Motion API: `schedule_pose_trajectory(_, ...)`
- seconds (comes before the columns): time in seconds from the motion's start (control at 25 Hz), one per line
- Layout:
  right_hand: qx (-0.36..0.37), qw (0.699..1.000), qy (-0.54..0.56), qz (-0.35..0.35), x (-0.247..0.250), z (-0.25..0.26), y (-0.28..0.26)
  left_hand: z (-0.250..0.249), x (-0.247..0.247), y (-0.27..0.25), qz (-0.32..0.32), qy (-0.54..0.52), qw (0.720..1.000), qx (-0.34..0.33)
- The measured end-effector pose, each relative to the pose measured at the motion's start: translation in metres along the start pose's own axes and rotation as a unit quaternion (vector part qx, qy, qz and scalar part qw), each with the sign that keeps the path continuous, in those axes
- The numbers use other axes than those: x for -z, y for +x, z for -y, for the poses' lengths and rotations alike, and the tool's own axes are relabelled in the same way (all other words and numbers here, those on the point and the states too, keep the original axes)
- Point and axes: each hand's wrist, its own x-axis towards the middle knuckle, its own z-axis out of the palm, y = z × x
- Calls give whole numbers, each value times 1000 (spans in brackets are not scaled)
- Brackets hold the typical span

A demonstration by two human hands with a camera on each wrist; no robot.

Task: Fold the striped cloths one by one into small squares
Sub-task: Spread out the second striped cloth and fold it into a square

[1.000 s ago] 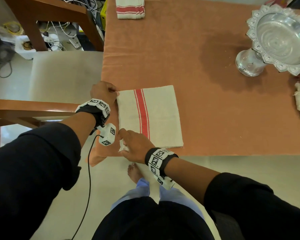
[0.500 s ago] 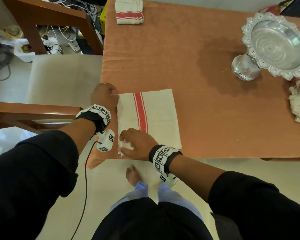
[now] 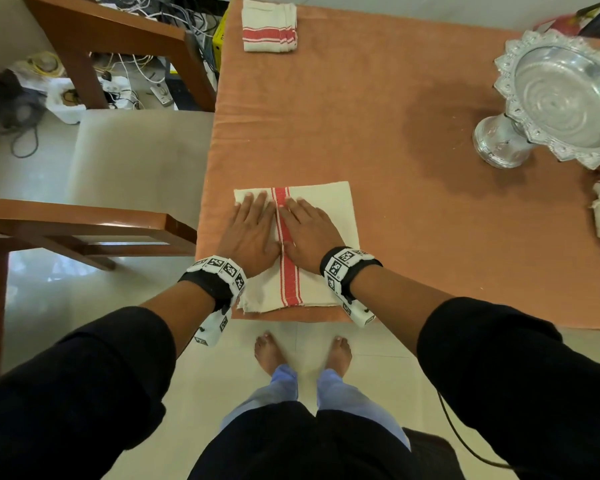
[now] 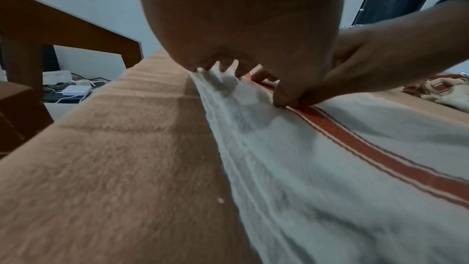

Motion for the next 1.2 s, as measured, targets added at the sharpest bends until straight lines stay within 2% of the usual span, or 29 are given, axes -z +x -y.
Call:
schedule_pose_trajectory(0.12, -4, 1000, 0, 18, -2, -12, 2, 8, 3, 6, 22, 16, 1000, 16)
schedule_pose_trajectory(0.36, -58, 998, 13, 33, -6, -52, -9, 21, 2, 9, 34, 57, 998, 16)
schedule_pose_trajectory(0.6, -113, 992, 29, 37, 2, -81, -17, 23, 2, 11, 49, 59, 997, 23)
schedule_pose_trajectory(0.8, -117, 990, 34, 66, 10, -84, -17, 10, 9, 13, 60, 30, 997, 45)
schedule_pose_trajectory(0.88, -100, 993, 25, 53, 12, -76, -20, -1, 11, 11, 38, 30, 998, 29)
schedule_pose_trajectory(1.04, 31, 999, -16, 29, -3, -50, -46, -36, -4, -14, 35, 60, 995, -71)
schedule_pose_trajectory(1.2, 43, 998, 1, 37, -22, -37, -70, -51, -26, -39, 27, 55, 997, -53)
